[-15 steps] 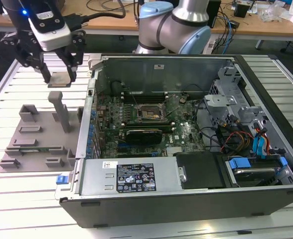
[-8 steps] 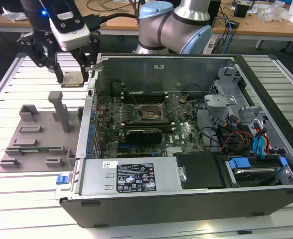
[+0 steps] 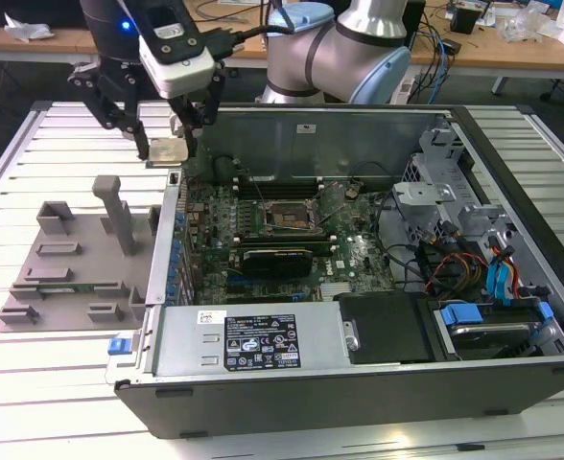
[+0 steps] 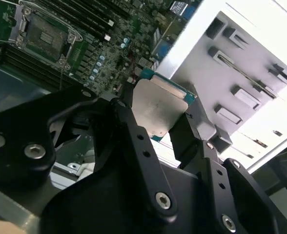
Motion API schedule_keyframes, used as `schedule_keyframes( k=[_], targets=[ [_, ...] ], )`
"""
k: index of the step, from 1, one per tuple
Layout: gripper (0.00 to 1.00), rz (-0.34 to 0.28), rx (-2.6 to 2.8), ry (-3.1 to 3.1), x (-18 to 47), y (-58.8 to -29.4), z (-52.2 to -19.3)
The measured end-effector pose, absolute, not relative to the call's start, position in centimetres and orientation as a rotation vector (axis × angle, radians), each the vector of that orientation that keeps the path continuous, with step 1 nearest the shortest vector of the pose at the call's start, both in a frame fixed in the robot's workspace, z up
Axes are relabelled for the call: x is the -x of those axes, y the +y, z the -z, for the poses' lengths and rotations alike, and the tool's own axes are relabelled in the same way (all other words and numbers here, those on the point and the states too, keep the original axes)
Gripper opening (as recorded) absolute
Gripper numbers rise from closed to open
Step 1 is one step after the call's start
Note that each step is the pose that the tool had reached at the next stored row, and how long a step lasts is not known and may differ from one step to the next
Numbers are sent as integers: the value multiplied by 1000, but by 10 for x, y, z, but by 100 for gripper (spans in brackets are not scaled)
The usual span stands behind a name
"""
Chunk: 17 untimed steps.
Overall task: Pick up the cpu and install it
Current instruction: 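Pick up the cpu and move it towards the insertion slot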
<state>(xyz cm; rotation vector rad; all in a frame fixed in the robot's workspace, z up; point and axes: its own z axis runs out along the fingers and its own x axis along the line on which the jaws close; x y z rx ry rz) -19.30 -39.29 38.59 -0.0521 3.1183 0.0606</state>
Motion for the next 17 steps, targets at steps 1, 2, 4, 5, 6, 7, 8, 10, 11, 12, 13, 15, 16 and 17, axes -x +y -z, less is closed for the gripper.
schedule_keyframes(
  k=[1, 2, 4, 5, 6, 7, 8, 10, 11, 12, 13, 15, 16, 17],
  targets=[
    [55, -61, 52, 3118, 189, -393, -386],
    [55, -61, 52, 3118, 183, -393, -386],
    [55, -61, 52, 3118, 174, -393, -386],
    [55, -61, 52, 3118, 172, -393, -386],
    [55, -61, 52, 3118, 170, -393, -386],
    [55, -61, 52, 3118, 165, -393, -386],
    [55, -61, 52, 3118, 161, -393, -386],
    [55, -61, 52, 3118, 150, -393, -386],
    [55, -61, 52, 3118, 143, -393, -386],
    [55, -61, 52, 3118, 137, -393, -386],
    [55, -61, 52, 3118, 129, -393, -386],
    [55, -61, 52, 3118, 119, -393, -386],
    [55, -61, 52, 3118, 114, -393, -386],
    [55, -61, 52, 3118, 111, -393, -386]
  ],
)
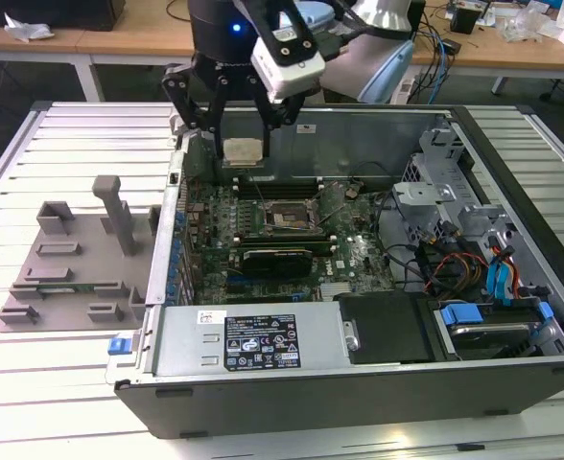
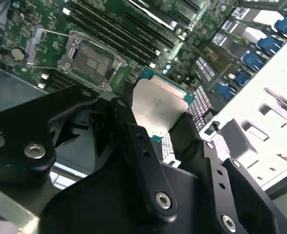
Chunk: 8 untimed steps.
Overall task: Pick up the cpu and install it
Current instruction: 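Pick up the cpu and move it towards the insertion slot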
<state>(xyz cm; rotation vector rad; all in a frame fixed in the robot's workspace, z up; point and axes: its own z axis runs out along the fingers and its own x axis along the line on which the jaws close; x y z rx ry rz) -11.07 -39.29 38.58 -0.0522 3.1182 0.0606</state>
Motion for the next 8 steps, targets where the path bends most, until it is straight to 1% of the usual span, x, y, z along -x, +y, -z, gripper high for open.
schedule_keyframes(
  k=[6, 8],
  targets=[
    [55, -61, 52, 3118, 79, -393, -386],
    [55, -61, 52, 3118, 78, -393, -386]
  ],
)
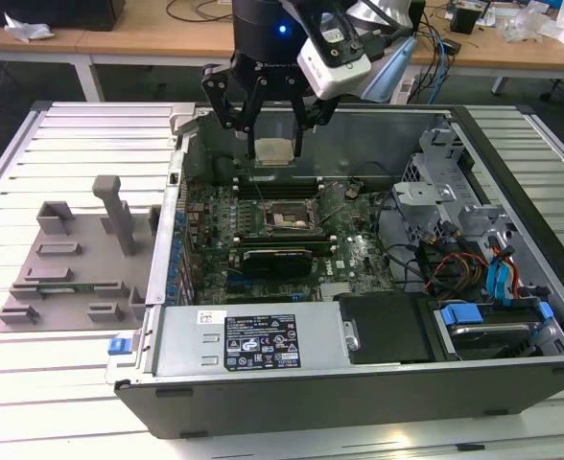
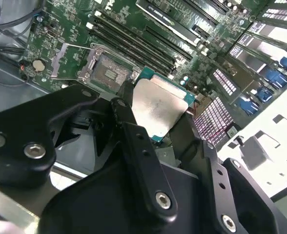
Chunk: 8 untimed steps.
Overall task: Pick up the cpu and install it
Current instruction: 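Pick up the cpu and move it towards the insertion slot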
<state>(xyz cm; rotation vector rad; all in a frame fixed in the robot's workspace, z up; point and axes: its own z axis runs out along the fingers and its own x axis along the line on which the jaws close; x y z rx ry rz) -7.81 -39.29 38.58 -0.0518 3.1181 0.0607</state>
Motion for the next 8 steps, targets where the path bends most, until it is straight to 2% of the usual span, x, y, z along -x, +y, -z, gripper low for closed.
schedule_keyframes(
  k=[8],
  targets=[
    [55, -62, 52, 3118, 75, -393, -376]
  ],
)
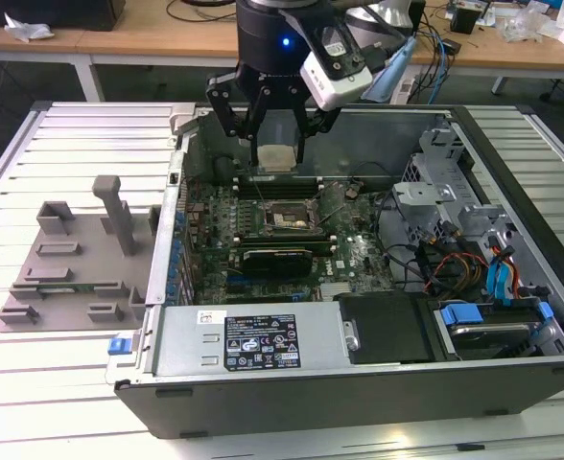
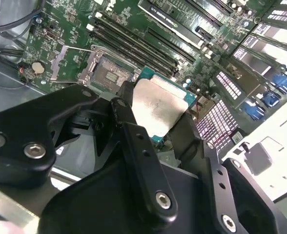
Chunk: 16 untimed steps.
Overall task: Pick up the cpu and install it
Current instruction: 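Pick up the cpu and move it towards the insertion slot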
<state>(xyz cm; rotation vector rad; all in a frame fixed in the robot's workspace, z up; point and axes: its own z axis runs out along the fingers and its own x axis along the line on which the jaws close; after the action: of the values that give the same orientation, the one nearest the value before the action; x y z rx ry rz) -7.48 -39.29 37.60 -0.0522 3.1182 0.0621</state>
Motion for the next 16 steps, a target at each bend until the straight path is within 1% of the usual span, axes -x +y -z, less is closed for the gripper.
schedule_keyframes(
  k=[16],
  targets=[
    [55, -60, 52, 3123, 66, -392, -362]
  ],
)
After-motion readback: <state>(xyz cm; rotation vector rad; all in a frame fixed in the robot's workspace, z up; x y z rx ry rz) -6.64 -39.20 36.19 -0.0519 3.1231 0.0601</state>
